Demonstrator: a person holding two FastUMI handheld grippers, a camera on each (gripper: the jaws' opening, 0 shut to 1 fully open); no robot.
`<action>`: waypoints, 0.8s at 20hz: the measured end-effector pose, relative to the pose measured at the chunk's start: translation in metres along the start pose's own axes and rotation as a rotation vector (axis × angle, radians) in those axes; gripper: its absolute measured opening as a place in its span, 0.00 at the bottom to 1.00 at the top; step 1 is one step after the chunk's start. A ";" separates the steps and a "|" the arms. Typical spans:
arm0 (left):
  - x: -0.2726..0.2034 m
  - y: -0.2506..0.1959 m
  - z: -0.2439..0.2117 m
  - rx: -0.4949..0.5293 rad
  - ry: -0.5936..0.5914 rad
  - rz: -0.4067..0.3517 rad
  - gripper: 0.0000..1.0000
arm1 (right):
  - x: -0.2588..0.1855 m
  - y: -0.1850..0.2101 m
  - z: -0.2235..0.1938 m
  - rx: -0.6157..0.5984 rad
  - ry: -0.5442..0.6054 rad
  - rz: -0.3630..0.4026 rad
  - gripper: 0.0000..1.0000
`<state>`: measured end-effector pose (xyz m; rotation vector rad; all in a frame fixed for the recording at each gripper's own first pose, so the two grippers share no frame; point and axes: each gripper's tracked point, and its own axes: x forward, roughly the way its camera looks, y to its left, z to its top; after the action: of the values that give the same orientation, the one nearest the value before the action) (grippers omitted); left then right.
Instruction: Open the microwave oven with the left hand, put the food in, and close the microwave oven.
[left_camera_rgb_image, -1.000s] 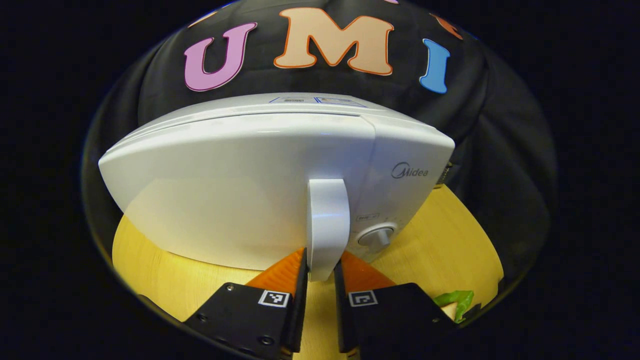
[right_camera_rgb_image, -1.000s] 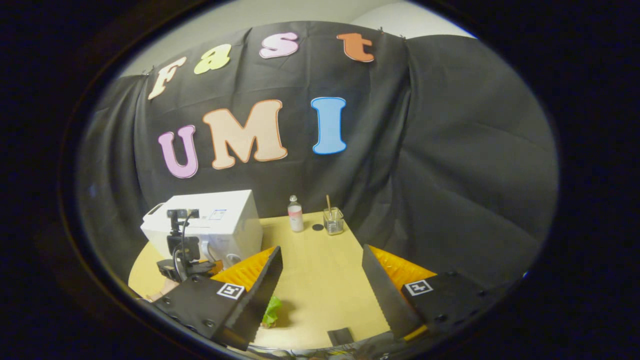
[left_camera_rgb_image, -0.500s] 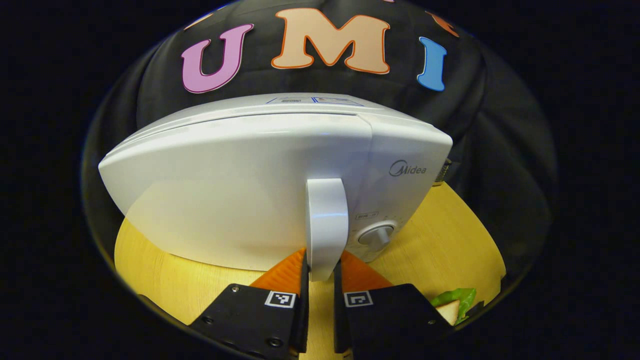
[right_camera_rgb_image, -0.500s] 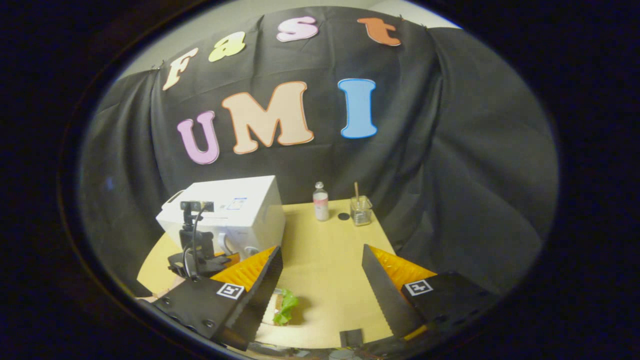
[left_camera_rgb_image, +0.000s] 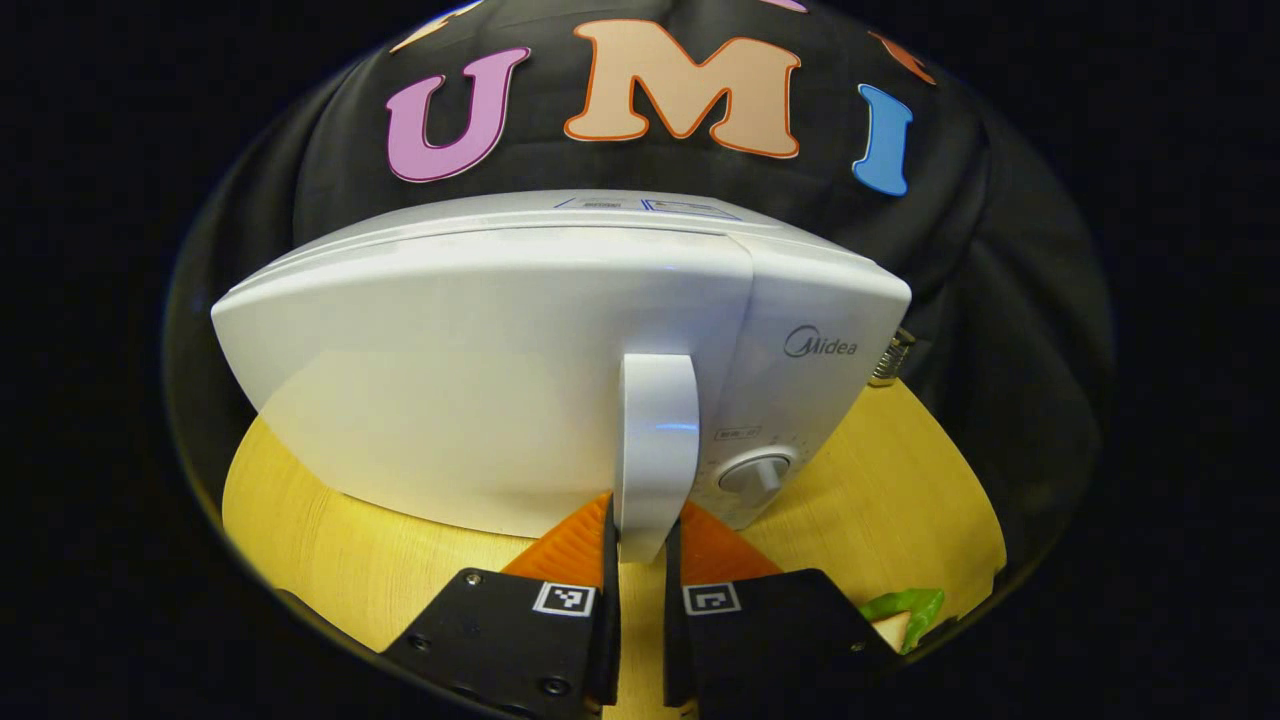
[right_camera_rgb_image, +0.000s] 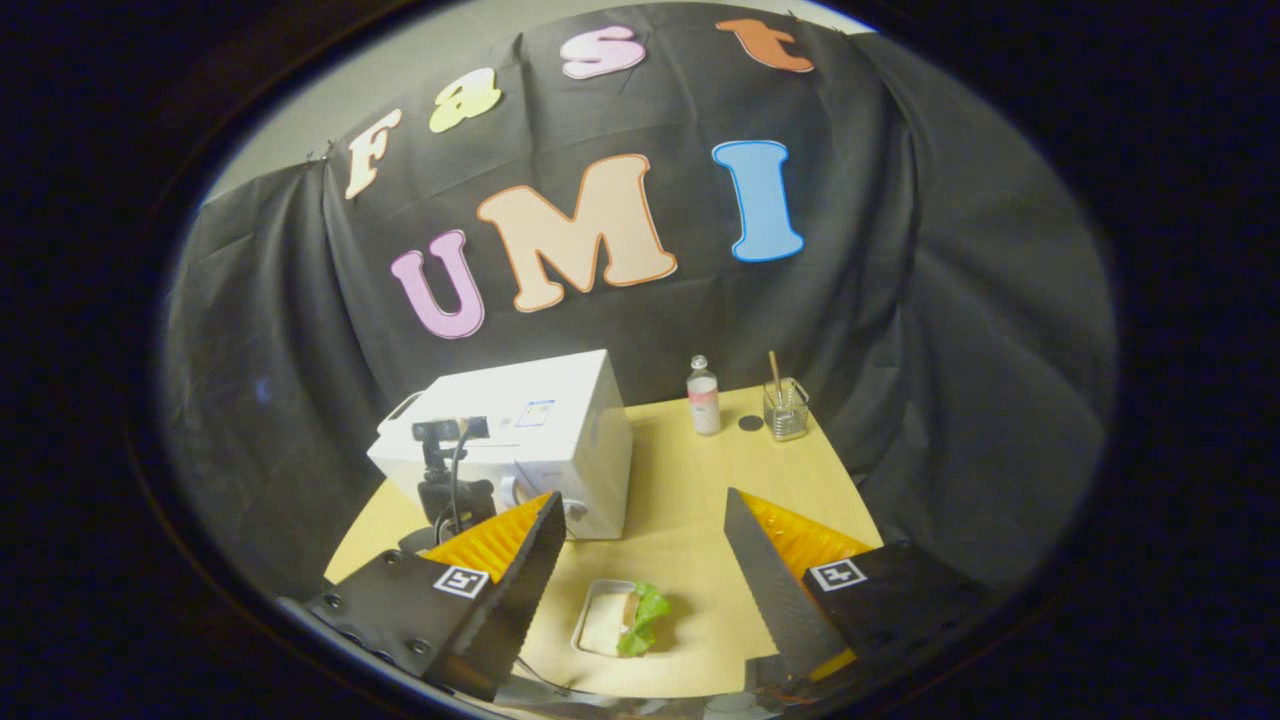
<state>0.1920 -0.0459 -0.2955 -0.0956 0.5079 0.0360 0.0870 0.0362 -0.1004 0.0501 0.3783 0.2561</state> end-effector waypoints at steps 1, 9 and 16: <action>-0.001 -0.001 0.000 -0.013 -0.002 -0.006 0.18 | -0.003 0.001 -0.002 0.000 -0.003 -0.001 0.93; -0.023 -0.001 0.001 -0.069 -0.038 -0.037 0.14 | -0.020 0.005 -0.009 -0.019 -0.034 -0.018 0.93; -0.076 0.068 -0.016 -0.153 -0.116 0.048 0.01 | -0.023 0.028 -0.032 -0.037 -0.007 0.036 0.94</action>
<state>0.1140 0.0191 -0.2779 -0.2294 0.3909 0.1264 0.0475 0.0572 -0.1189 0.0217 0.3660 0.2985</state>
